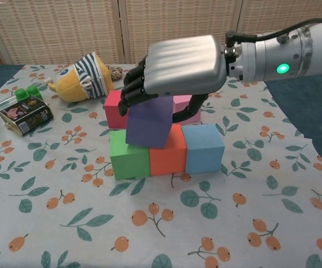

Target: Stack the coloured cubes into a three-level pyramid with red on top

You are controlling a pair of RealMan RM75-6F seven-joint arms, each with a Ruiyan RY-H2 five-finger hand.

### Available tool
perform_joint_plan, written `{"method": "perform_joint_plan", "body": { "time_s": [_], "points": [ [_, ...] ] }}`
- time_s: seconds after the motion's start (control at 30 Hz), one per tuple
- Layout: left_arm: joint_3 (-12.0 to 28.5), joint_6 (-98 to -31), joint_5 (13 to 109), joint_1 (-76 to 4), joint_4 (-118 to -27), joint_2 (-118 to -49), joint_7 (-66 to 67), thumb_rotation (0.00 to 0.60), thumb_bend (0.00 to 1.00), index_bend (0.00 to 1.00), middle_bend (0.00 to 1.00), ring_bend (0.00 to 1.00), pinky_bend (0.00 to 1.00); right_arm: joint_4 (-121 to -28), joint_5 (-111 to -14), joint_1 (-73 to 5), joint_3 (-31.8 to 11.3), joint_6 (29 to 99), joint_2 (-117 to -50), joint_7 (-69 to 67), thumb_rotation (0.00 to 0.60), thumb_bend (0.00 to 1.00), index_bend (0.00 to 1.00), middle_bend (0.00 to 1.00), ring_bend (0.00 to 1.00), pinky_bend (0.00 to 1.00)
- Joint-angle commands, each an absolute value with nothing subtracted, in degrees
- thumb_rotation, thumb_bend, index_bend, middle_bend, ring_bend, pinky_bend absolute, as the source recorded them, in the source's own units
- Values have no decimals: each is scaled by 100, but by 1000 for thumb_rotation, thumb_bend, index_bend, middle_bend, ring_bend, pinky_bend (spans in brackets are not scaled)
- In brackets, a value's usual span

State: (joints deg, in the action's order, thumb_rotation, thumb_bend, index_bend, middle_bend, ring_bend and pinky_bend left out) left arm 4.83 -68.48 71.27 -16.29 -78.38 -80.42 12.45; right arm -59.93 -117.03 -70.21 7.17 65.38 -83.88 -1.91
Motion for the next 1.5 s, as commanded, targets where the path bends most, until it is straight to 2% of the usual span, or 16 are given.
{"method": "perform_joint_plan", "body": {
  "time_s": [0.03, 0.7, 0.97, 1.5],
  "points": [
    [483, -6839, 7122, -1633, -7834, -8044, 1247, 600, 339, 0, 50, 22, 72, -6034, -11693, -7020, 722, 6521, -8368, -181, 600, 216, 193, 355, 240, 484],
    [477, -6816, 7107, -1652, -7816, -8068, 1273, 600, 339, 0, 50, 22, 72, -6187, -11570, -6997, 708, 6371, -8329, -175, 600, 214, 159, 332, 240, 518],
    [485, -6804, 7093, -1657, -7808, -8066, 1253, 600, 340, 0, 50, 22, 72, -6265, -11520, -7009, 679, 6294, -8307, -150, 600, 134, 1, 279, 234, 518],
    [489, -6785, 7084, -1665, -7810, -8052, 1210, 600, 340, 0, 50, 22, 72, -6475, -11497, -7016, 654, 6272, -8190, -149, 600, 54, 0, 198, 192, 513]
  ]
}}
